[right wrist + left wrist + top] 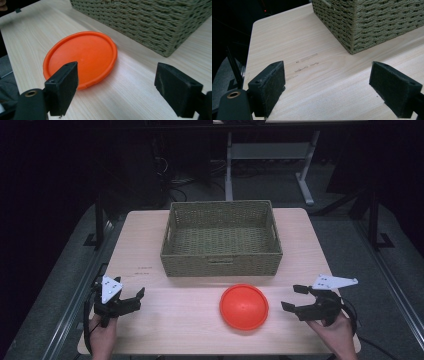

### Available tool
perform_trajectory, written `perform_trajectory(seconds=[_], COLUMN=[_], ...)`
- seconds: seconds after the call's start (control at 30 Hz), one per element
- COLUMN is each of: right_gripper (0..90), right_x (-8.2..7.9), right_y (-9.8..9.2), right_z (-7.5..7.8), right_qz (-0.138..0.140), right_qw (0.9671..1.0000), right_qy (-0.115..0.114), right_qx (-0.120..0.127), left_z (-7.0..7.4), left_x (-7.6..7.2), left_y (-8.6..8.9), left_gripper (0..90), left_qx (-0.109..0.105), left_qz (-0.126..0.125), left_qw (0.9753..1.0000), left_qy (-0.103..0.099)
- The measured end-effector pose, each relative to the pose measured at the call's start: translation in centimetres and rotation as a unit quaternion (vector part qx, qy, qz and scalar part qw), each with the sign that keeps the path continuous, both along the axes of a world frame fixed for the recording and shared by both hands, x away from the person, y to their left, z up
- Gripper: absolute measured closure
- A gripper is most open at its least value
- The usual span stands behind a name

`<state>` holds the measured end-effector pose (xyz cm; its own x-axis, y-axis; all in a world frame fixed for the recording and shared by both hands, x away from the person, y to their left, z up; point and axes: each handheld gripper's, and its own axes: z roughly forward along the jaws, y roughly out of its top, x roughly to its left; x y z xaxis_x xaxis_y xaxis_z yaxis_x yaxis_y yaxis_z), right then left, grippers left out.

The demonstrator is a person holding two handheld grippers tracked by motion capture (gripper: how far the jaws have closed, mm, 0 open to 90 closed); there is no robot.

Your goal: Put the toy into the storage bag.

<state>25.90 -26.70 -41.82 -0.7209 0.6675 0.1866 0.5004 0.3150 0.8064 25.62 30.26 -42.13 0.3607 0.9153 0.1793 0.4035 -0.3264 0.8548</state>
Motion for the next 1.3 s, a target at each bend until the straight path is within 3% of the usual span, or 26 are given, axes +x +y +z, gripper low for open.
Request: perform_trajectory(seconds=[0.7,0.93,1.3], right_gripper=[20.5,21.5,24.3], right_x=[2.7,3.7,4.6], right_y=[2.8,4.0,6.0], right_z=[1.4,1.0,0.5], right_qz=[0.033,0.037,0.047], right_qw=[0.9987,0.9968,0.9944], right_qy=[0.031,0.061,0.079], right_qx=[-0.024,-0.036,-0.052], left_z=[0.0,0.0,0.0], left_x=[0.0,0.0,0.0], left_y=[-0.1,-0.2,-0.3], left_gripper=[12.9,12.8,12.8], left_qx=[0.000,0.004,0.005], left_qz=[0.001,0.000,-0.003], left_qw=[1.0000,1.0000,1.0000], left_qy=[-0.002,-0.001,-0.003])
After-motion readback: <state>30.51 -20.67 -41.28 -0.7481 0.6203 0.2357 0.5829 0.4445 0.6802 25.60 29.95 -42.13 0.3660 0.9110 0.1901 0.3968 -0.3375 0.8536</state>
